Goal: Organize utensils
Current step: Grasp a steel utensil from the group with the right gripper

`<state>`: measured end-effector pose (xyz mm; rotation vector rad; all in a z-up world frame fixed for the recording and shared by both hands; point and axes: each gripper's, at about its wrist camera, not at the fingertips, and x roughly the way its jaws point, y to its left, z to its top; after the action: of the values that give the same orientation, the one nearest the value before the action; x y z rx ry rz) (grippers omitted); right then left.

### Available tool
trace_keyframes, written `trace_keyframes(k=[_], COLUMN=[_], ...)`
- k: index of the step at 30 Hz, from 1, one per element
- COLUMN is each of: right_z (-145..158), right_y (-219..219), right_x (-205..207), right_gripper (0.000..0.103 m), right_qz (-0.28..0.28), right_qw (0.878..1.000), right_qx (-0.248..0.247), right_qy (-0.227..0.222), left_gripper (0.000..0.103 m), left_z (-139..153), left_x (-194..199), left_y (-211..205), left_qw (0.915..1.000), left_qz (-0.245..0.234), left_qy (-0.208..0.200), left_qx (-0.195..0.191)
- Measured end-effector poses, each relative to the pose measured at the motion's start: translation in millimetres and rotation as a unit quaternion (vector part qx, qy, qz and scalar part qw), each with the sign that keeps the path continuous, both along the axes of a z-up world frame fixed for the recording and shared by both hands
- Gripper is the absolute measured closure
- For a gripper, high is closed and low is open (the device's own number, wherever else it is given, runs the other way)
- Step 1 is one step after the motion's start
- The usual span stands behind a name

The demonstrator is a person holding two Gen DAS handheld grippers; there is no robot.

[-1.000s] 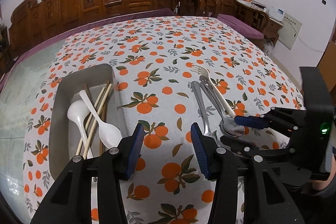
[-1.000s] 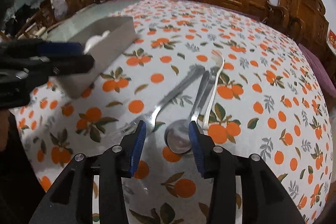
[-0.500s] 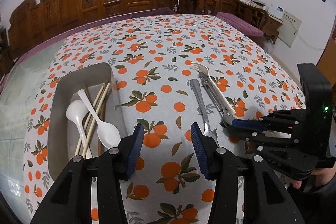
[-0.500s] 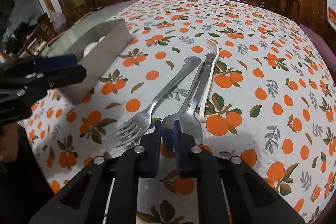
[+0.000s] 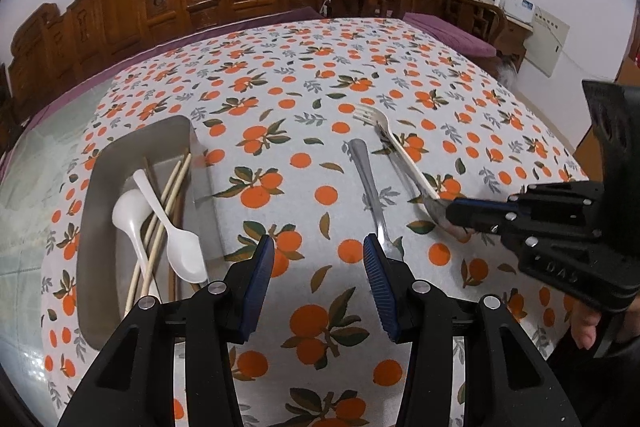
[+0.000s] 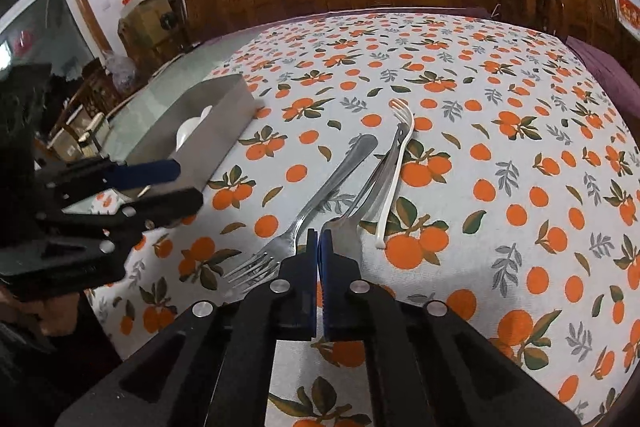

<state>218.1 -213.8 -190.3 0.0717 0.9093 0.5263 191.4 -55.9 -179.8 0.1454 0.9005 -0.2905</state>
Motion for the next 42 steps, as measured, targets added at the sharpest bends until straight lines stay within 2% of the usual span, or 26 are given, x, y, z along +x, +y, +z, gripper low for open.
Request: trace_keyframes(k=[24, 27, 31, 35, 42], right_z=[20, 24, 23, 25, 22], right_y=[-10, -13, -18, -17, -23], right_x=[-2, -4, -2, -3, -3], right_gripper=[0.100, 0.100, 0.101, 0.101, 0.101], right_qz=[-0.006, -0.014, -0.024, -0.024, -0.029], right_qw=[0.998, 0.997, 0.998, 0.998, 0.998], right_qx=[0.064, 0.062, 0.058, 0.037, 0.030], right_qy=[-0.019, -0.034, -0.028, -0.040, -0.043], left_gripper=[0.059, 0.059, 0.059, 0.059, 0.059], left_z=[-4, -5, -4, -6, -17], left_x=[1, 0, 0, 0, -2], left_y=[-5, -5, -6, -8, -18], left_qw=[0.9999, 0.9999, 0.9999, 0.9999, 0.9992], left_qz=[-0.005, -0.007, -0.008, -0.010, -0.030], left_qy=[0.005, 0.005, 0.004, 0.006, 0.027], left_qx=[0.007, 0.009, 0.009, 0.011, 0.004])
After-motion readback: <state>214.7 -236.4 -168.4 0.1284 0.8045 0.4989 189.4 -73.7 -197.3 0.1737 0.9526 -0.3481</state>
